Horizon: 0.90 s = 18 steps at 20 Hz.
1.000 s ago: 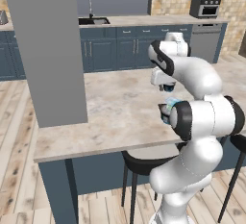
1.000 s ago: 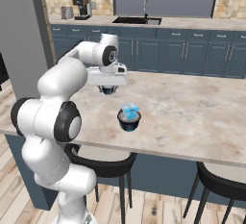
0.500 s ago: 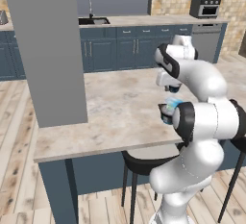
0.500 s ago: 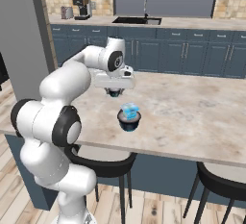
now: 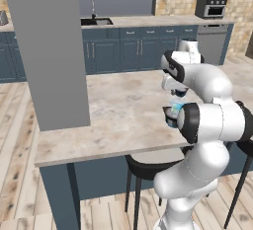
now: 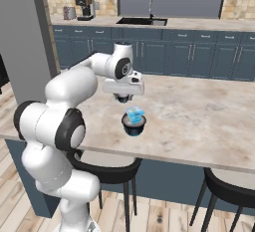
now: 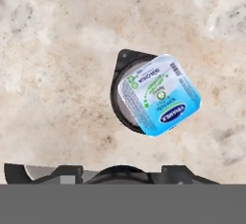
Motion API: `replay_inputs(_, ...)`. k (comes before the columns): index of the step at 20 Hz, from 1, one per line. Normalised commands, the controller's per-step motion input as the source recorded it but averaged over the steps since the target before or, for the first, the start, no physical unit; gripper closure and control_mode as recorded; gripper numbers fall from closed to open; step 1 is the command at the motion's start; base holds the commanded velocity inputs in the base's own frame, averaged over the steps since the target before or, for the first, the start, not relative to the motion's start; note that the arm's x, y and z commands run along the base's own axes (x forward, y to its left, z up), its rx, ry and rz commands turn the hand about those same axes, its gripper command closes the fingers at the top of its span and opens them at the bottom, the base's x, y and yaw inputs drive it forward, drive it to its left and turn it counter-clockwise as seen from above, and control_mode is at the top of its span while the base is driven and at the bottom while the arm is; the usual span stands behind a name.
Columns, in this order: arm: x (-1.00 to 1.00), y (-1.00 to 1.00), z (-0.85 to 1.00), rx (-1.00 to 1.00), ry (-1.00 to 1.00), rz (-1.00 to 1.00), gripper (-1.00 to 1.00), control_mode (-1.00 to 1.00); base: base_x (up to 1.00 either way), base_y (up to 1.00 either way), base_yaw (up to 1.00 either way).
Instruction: Stack the yogurt containers by placing the smaller containers on top of the larger containers.
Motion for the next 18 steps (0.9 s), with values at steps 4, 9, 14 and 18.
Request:
replay_inputs(4,0.26,-0.16,-0.1,-0.02,0.0,-0.09,1.0,-1.0,0.0,0.0,0.0)
replay_inputs(9,0.19,-0.16,-0.1,0.0,0.0,-0.05,1.0,-1.0,0.0,0.0,0.0)
replay_inputs(14,0.18,-0.16,-0.13,0.0,0.0,-0.03,1.0,-1.0,0.0,0.0,0.0)
replay_inputs(18,0.15,-0.1,-0.15,0.0,0.0,-0.02,1.0,-1.0,0.0,0.0,0.0)
